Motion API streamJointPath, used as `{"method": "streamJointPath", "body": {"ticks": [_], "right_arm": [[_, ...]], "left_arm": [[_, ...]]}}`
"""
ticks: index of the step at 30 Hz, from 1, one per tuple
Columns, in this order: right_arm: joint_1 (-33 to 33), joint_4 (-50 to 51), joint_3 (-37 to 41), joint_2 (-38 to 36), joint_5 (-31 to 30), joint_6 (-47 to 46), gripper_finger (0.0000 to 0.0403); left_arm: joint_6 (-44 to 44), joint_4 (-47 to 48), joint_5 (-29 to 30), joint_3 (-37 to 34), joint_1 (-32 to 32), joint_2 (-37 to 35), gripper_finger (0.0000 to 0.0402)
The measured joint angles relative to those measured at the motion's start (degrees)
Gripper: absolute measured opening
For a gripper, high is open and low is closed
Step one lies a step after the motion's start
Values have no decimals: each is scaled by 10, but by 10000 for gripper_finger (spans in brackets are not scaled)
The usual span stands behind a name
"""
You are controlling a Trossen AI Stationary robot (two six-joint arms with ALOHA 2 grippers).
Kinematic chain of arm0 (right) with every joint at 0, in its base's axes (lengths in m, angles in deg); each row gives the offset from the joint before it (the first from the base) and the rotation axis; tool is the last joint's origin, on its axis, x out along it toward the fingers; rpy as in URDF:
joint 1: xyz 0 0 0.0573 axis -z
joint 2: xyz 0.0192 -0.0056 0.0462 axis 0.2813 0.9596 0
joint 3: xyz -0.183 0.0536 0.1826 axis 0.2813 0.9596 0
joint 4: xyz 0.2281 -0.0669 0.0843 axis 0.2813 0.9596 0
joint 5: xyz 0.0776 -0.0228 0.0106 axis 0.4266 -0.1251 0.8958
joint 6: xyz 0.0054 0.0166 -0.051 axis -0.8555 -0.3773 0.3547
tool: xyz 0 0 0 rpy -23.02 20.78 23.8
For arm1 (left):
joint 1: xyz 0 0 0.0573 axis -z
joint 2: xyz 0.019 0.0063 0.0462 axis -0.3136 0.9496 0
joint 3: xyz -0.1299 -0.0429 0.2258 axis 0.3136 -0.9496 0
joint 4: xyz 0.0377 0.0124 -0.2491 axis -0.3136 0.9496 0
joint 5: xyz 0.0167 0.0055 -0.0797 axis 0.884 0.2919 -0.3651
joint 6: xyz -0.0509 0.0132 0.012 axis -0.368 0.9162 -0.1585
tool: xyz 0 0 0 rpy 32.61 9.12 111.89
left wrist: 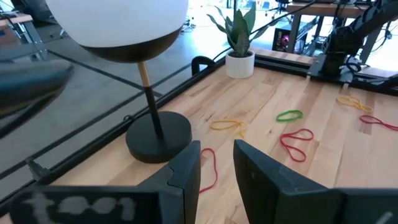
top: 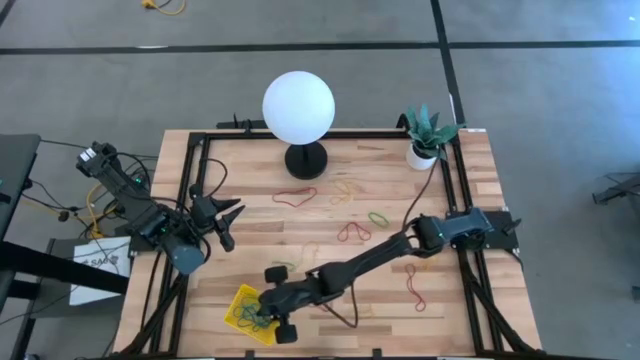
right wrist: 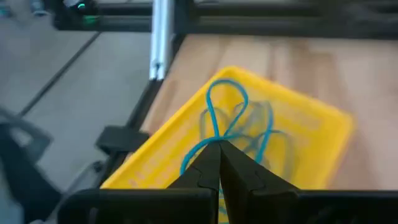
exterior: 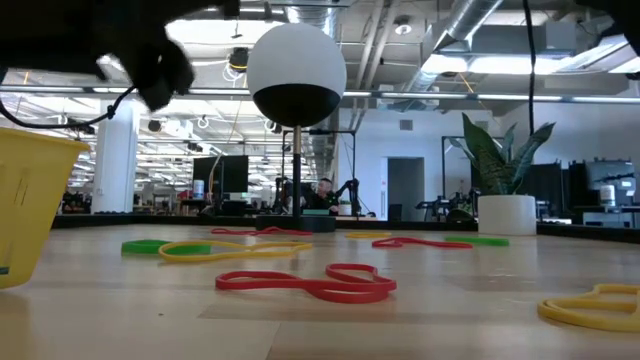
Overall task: Pick and place items into bin
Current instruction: Put the blue rubber band into the yellow bin, then put the red rubber band into the yellow bin
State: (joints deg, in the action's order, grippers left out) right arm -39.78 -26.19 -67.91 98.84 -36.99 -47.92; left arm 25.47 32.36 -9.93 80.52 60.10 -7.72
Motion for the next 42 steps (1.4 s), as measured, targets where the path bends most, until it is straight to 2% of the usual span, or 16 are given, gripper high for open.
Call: {"method": "streamJointPath", "body": {"ticks": [4, 9, 14, 19, 26, 31, 34, 37, 41, 42], "right_arm": [[4, 22, -13, 12, 31, -8, 6], [7, 59, -14, 16, 33, -8, 43], [11, 47, -15, 11, 28, -8, 85], [20, 57, -14, -10, 31, -54, 102], [28, 248, -14, -110, 29, -44, 95], [32, 357, -14, -231, -3, -10, 95], [36, 436, -15, -322, -52, 21, 95], [35, 522, -15, -405, -105, 23, 95], [12, 584, 6, -497, -196, -9, 95], [5, 588, 23, -520, -214, -19, 95]], "left_arm": [[-2, 0, 0, 0, 0, 0, 87], [-9, 0, 0, 0, 0, 0, 87], [-14, 0, 0, 0, 0, 0, 87], [-21, 0, -23, 0, 0, 0, 87], [-21, 10, -107, 0, 0, 0, 87], [10, 14, -113, 0, 0, 12, 87], [4, 14, -98, 0, 0, 25, 87], [-54, 13, -86, 0, -2, 40, 87], [-88, 13, -179, 0, -24, 77, 87], [-92, 9, -186, -2, -31, 90, 87]]}}
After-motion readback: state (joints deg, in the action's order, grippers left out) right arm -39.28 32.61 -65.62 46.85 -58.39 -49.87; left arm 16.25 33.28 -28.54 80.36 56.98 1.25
